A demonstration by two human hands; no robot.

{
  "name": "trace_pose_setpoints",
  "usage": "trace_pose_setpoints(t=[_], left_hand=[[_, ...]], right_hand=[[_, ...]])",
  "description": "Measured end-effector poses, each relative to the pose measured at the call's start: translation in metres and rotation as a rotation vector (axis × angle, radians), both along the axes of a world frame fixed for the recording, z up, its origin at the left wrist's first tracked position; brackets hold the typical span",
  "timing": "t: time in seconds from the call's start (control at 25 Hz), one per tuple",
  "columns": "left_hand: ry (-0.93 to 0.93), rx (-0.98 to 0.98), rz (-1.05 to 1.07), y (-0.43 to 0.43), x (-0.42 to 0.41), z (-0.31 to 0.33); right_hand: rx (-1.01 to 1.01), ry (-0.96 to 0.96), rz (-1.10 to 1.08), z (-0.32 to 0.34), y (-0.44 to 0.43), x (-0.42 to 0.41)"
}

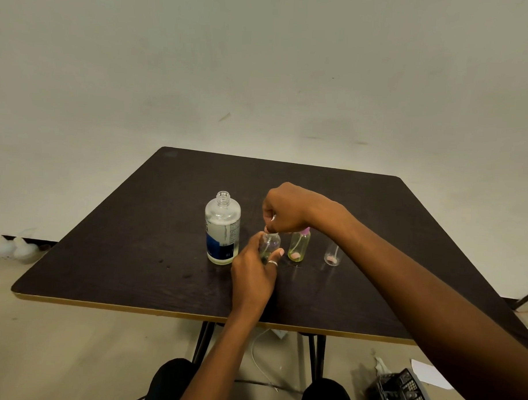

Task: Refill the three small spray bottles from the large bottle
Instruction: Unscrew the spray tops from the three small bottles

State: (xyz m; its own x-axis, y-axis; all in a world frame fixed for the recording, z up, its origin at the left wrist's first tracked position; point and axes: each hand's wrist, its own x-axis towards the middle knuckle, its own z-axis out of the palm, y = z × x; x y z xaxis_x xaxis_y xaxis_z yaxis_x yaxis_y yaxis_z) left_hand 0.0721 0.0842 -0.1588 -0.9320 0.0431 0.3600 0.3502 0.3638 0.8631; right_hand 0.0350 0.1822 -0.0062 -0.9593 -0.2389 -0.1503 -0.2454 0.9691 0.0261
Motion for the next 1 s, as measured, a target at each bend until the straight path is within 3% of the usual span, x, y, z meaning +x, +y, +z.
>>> trace_pose_setpoints(t=[0.52,1.0], left_hand=[[-0.036,-0.036,0.036,0.002,-0.002,-0.001],[-0.024,0.016,0.038,0.002,-0.004,-0.004]], right_hand=[[-0.114,0.109,-0.091,0.073,0.012,0.002],[0.041,0.099,-0.206,-0.001,0.005,-0.057]])
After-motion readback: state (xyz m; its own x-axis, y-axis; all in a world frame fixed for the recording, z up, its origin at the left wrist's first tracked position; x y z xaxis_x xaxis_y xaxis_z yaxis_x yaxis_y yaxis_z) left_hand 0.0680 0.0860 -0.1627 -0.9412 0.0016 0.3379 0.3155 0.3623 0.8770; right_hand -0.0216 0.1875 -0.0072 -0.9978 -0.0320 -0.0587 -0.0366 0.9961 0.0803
